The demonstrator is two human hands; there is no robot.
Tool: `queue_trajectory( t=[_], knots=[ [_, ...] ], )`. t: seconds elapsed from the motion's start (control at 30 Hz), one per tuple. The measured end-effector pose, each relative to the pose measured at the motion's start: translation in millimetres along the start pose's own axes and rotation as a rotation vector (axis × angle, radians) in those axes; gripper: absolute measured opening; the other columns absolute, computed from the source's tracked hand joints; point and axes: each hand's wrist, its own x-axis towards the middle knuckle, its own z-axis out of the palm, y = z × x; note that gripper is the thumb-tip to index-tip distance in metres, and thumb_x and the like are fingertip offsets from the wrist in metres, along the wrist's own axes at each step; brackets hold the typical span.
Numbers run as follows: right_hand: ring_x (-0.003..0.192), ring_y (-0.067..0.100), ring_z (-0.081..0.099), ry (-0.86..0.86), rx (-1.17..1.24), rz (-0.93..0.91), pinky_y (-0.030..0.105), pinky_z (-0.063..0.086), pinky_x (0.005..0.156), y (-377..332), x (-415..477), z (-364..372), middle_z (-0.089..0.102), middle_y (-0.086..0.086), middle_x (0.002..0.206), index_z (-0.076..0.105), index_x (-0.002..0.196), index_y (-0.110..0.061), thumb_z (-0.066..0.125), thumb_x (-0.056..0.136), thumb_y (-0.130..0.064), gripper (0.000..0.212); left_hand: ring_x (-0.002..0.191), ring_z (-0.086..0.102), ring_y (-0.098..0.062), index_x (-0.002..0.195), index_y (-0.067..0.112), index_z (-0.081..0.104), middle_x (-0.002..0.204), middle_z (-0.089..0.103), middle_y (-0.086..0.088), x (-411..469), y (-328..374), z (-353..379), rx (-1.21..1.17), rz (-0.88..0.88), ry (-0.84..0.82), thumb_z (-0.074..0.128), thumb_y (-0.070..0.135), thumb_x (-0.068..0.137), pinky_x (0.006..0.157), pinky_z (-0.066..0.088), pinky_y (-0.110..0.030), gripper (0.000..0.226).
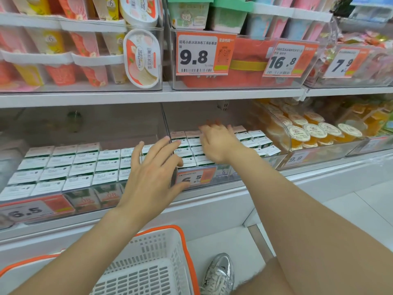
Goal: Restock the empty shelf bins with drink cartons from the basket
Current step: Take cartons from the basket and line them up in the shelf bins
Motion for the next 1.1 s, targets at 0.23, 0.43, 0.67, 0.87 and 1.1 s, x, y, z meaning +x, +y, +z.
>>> queue_trajectory(
  t=[0.23,0.43,0.67,0.87,1.1],
  knots=[
    [0.158,0.027,-0.022,-0.343,0.091,-0.016,0.063,-0.015,0.123,-19.1,3.1,6.9,-0.015,-0.006,0.174,0.001,0.160,-0.057,0.027,0.103,-0.068,0.064,0.139,0.049,-0.017,0.128,0.034,0.065,0.161,0.043,0.007,-3.8,-19.6,-8.7,-0.119,-0.006,0.052,0.076,0.049,0.087,0.121,0.026,-0.052,0.045],
    [0.160,0.027,-0.016,-0.332,0.144,-0.025,0.062,-0.012,0.124,-18.2,0.4,2.3,-0.009,-0.005,0.175,0.009,0.159,-0.058,0.037,0.104,-0.064,0.063,0.121,0.055,-0.017,0.095,0.040,0.080,0.155,0.048,0.006,2.5,-17.1,-11.6,-0.188,-0.037,0.037,0.076,0.044,0.089,0.111,0.032,-0.050,0.008],
    [0.160,0.029,-0.012,-0.286,0.167,-0.042,0.063,-0.009,0.124,-16.5,-4.0,2.9,-0.003,-0.001,0.175,0.013,0.161,-0.054,0.040,0.104,-0.063,0.064,0.118,0.052,-0.027,0.088,0.036,0.078,0.149,0.040,-0.001,11.3,-2.6,-10.5,0.018,-0.079,-0.048,0.080,0.048,0.086,0.108,0.030,-0.053,0.012],
    [0.160,0.032,-0.010,-0.122,0.091,-0.063,0.065,-0.012,0.122,-23.7,0.0,14.9,0.004,0.000,0.175,0.018,0.159,-0.055,0.029,0.104,-0.060,0.056,0.122,0.049,-0.035,0.086,0.031,0.077,0.147,0.045,-0.005,14.7,5.9,-16.2,0.272,-0.018,-0.097,0.069,0.050,0.088,0.110,0.028,-0.061,0.021],
    [0.143,0.032,0.046,-0.088,0.427,-0.024,0.048,0.035,0.120,3.7,-4.8,0.1,0.058,0.008,0.150,0.060,0.144,-0.023,0.032,0.109,-0.033,0.045,0.127,0.046,-0.032,0.111,0.018,0.069,0.135,0.054,-0.007,20.0,15.5,-15.8,0.270,0.014,-0.058,0.049,0.049,0.089,0.116,0.025,-0.060,0.043]
  ],
)
